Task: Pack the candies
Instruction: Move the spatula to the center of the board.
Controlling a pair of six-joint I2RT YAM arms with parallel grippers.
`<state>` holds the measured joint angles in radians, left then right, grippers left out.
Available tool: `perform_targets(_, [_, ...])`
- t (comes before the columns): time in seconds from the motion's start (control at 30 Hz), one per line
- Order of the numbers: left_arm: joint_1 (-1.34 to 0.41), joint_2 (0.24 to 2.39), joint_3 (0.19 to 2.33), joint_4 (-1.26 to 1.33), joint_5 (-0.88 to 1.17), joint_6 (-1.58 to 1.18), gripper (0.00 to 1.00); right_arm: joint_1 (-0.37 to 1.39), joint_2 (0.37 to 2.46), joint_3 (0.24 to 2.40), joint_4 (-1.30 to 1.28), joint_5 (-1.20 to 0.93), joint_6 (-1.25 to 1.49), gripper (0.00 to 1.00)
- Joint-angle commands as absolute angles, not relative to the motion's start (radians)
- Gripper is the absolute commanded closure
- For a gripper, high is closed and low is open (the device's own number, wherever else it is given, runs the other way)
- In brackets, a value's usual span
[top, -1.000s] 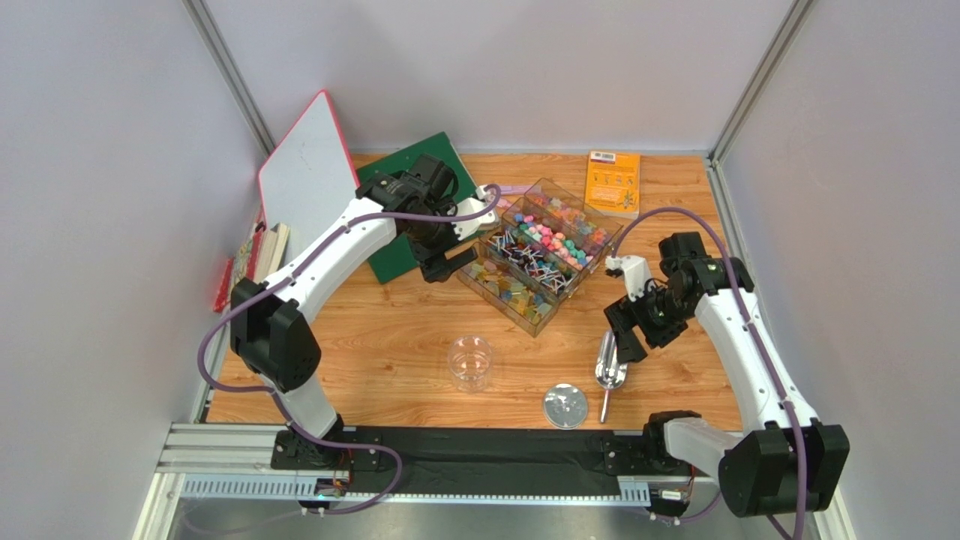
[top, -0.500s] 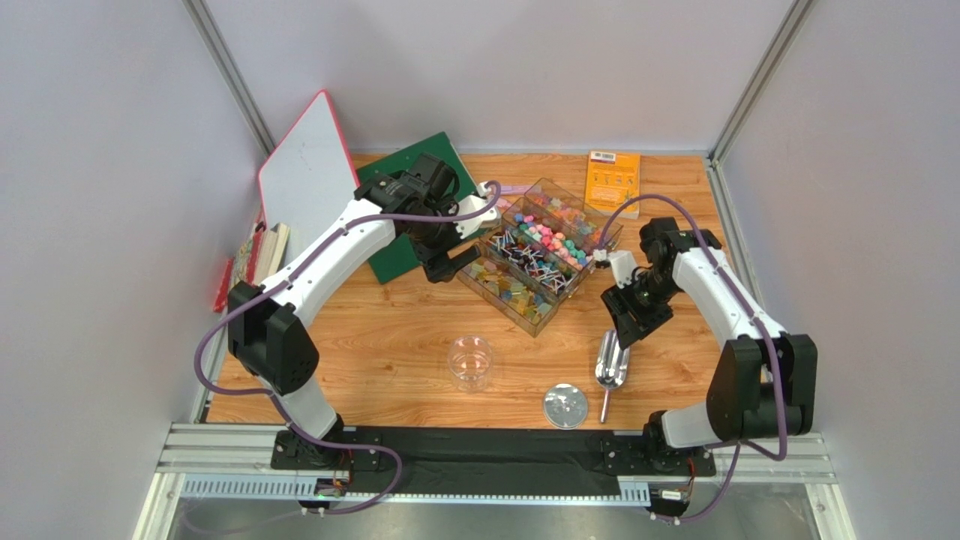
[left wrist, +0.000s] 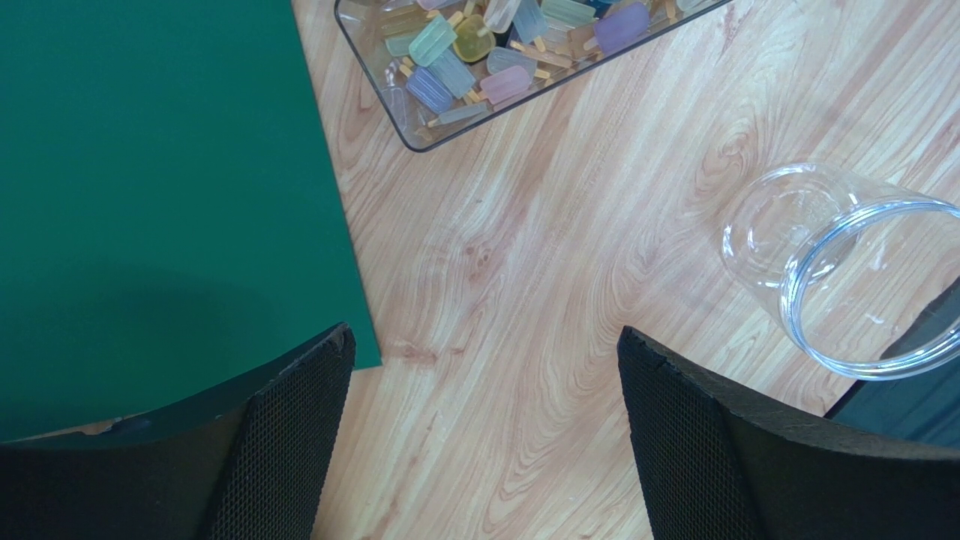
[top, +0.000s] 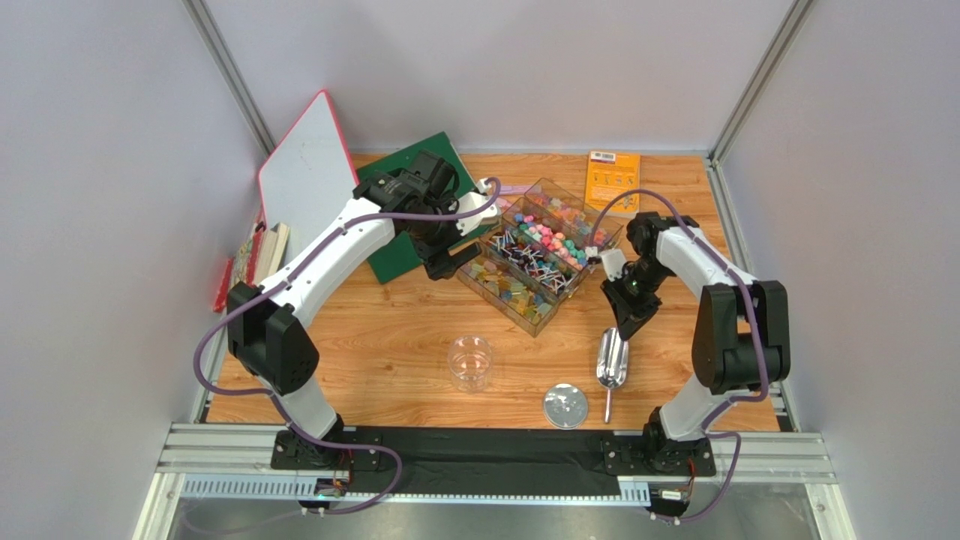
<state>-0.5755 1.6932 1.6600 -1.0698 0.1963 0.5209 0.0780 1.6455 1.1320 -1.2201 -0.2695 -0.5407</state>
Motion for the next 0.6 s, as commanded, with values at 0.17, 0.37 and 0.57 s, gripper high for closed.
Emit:
perform_targets(0.17, [-0.581,1.687,1.686,-1.057,0.172,0.492,0.07,0.083,1.698,1.252,-1.138,-0.236,-0.578,1.00])
perform_targets(0.37, [-0.581,1.689,1.687,-1.035,0.153,0.466,0.05,0.097,1.755,1.345,-1.131,-0.271,-0.650,1.00])
perform_targets(0.57, [-0.581,1.677,1.686,-0.999,0.098,0.419,0.04,0.167,1.737,1.315,-1.111,-0.320,-0.762,1.00])
